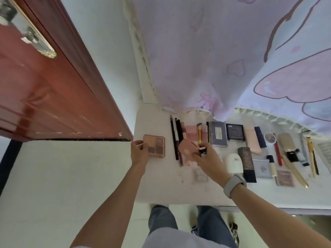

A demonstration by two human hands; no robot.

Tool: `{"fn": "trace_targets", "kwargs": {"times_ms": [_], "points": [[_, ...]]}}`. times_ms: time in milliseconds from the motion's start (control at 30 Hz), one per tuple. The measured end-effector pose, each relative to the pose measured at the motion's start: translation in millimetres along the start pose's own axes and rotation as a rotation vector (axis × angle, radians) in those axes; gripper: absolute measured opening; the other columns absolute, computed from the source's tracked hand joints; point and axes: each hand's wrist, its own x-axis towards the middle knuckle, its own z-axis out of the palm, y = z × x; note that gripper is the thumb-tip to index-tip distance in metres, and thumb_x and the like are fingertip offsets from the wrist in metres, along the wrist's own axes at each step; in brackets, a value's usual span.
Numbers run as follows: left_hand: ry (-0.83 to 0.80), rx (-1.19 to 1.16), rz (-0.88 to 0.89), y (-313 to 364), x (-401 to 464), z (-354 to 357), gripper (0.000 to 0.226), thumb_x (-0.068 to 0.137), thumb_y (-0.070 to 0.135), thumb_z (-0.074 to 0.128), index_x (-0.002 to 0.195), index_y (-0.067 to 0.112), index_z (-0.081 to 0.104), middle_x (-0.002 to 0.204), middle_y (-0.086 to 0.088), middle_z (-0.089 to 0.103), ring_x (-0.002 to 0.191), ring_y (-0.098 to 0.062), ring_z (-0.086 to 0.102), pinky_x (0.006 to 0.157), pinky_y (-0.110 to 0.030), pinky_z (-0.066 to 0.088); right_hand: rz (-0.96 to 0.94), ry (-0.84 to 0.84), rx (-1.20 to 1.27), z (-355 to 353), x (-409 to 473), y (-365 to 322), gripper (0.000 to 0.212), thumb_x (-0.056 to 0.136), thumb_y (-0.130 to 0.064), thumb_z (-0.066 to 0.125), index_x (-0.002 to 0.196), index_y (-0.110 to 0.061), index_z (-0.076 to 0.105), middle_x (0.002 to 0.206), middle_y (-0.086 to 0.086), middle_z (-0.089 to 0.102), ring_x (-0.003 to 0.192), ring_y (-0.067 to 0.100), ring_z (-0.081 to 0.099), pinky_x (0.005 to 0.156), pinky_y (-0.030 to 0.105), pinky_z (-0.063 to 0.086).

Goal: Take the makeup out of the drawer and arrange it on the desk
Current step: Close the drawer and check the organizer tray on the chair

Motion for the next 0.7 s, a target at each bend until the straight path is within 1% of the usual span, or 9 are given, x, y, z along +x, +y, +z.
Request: {"fn": "trace_targets", "kwargs": {"times_ms": [133,233,267,333,400,467,533,633,700], "points": [[0.068,0.091,0.121,3.5,4.8,13.6,0.028,0.09,0.012,0.055,0.117,0.006,0.057,0.11,-0.006,0.061,0.097,-0.018,0.055,0.08,-0.024,0.043,-0.06,-0.083,-0.041,-7.4,27.0,0.2,0.025,0.085,-0.019,0.061,0.106,-0.022,0.047,0.085,-0.012,0.057,0.066,0.005,0.054,0.046,0.006,0.04],[0.09,0.225,0.253,7.1,4.1,27.3,0.012,0.085,0.004,0.056,0.095,0.008,0.061,0.084,-0.001,0.061,0.081,-0.022,0.054,0.061,-0.013,0.041,-0.135,-0.168,-0.059,-17.6,43.7,-0.6,0.026,0.085,-0.022,0.062,0.103,-0.027,0.045,0.088,-0.014,0.056,0.068,0.001,0.055,0.049,0.005,0.041],[0.098,0.294,0.283,6.4,4.6,32.4,0.011,0.085,0.005,0.057,0.096,0.002,0.06,0.086,-0.007,0.061,0.081,-0.026,0.054,0.062,-0.016,0.043,-0.166,-0.2,-0.058,-21.2,48.8,0.1,0.024,0.085,-0.023,0.062,0.1,-0.029,0.045,0.088,-0.016,0.056,0.069,0.0,0.056,0.051,0.004,0.041],[0.132,0.424,0.31,1.9,7.6,41.1,0.031,0.087,0.009,0.059,0.115,-0.003,0.054,0.11,-0.018,0.057,0.099,-0.031,0.054,0.08,-0.028,0.042,-0.238,-0.261,-0.061,-28.4,58.3,2.1,0.024,0.085,-0.021,0.062,0.09,-0.037,0.044,0.088,-0.018,0.056,0.07,-0.007,0.058,0.053,0.002,0.04],[0.189,0.435,0.328,-2.6,10.3,49.0,0.046,0.087,0.006,0.059,0.131,0.002,0.045,0.128,-0.015,0.049,0.116,-0.027,0.046,0.093,-0.027,0.034,-0.311,-0.285,-0.083,-36.5,67.8,6.4,0.03,0.085,-0.017,0.061,0.085,-0.04,0.042,0.087,-0.015,0.056,0.062,-0.008,0.056,0.05,0.004,0.04],[0.239,0.424,0.356,-6.6,12.7,56.0,0.05,0.087,0.008,0.06,0.135,0.008,0.043,0.13,-0.01,0.05,0.12,-0.026,0.042,0.1,-0.032,0.031,-0.391,-0.31,-0.068,-43.1,77.8,12.2,0.033,0.085,-0.012,0.06,0.086,-0.041,0.043,0.085,-0.014,0.056,0.055,-0.006,0.053,0.046,0.008,0.039],[0.299,0.423,0.369,-11.1,14.6,59.9,0.047,0.087,0.014,0.062,0.132,0.013,0.047,0.127,-0.005,0.053,0.121,-0.025,0.041,0.102,-0.039,0.03,-0.492,-0.322,-0.071,-45.3,86.0,16.1,0.035,0.084,-0.008,0.06,0.088,-0.039,0.044,0.088,-0.013,0.055,0.066,-0.007,0.054,0.055,0.008,0.042],[0.357,0.417,0.399,-17.4,17.7,59.1,0.044,0.087,0.02,0.061,0.129,0.015,0.052,0.123,-0.003,0.057,0.122,-0.025,0.043,0.101,-0.041,0.033,-0.671,-0.331,-0.124,-38.7,93.5,14.5,0.022,0.084,-0.006,0.06,0.102,-0.016,0.053,0.099,-0.003,0.056,0.086,0.004,0.055,0.072,0.017,0.046],[0.43,0.457,0.422,-26.2,15.0,52.0,0.038,0.09,0.022,0.056,0.128,0.014,0.054,0.124,-0.003,0.058,0.122,-0.025,0.042,0.1,-0.04,0.03,-0.879,-0.312,-0.215,-28.8,92.6,10.6,0.021,0.083,-0.002,0.062,0.101,0.0,0.054,0.102,0.008,0.055,0.085,0.019,0.057,0.069,0.028,0.05]]}}
